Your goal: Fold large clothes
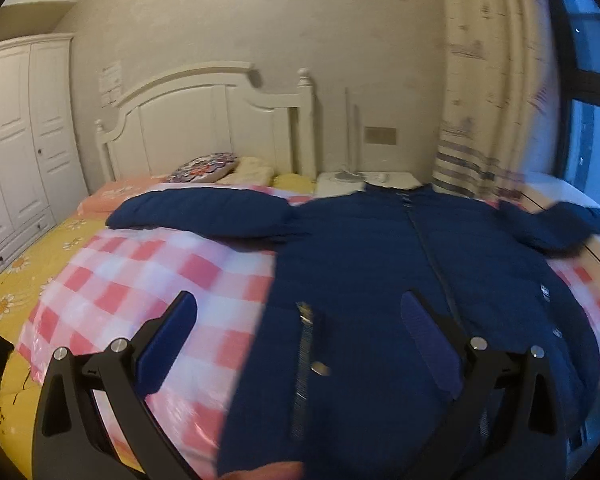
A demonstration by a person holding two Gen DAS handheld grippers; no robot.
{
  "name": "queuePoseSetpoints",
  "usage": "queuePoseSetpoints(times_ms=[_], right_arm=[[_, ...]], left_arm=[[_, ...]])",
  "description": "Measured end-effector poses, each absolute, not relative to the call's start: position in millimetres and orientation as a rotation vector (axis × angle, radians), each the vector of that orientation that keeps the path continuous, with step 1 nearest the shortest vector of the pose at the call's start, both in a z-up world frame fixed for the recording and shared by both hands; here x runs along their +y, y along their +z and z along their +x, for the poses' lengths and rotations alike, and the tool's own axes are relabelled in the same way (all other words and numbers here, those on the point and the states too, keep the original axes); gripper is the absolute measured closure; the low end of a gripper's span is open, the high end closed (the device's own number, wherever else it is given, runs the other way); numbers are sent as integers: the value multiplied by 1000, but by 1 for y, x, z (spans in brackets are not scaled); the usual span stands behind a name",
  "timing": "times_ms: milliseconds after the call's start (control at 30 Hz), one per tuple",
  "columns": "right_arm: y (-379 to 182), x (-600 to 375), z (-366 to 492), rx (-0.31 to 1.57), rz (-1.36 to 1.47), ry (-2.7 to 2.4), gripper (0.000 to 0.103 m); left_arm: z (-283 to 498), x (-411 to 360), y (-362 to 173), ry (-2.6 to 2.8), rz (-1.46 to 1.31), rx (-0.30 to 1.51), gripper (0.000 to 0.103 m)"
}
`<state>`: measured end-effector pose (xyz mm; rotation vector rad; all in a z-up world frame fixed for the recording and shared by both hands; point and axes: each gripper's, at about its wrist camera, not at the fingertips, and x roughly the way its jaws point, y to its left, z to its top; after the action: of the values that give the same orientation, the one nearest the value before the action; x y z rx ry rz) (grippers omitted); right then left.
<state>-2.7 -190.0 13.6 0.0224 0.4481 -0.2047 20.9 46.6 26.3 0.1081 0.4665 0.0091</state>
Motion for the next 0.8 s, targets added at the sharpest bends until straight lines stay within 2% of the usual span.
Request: queuePoseSetpoints(times_ms=[167,533,800], right_arm=[[13,-157,-29,453,29,-169,4],[3,-142,-33,465,-19,-143,4],[2,-143,-33,468,-16,-127,4]], left_arm=[[-20,4,26,2,234,357,2],[-13,8,9,-69,175,442,2],[-10,15,9,-51,155,438,2]])
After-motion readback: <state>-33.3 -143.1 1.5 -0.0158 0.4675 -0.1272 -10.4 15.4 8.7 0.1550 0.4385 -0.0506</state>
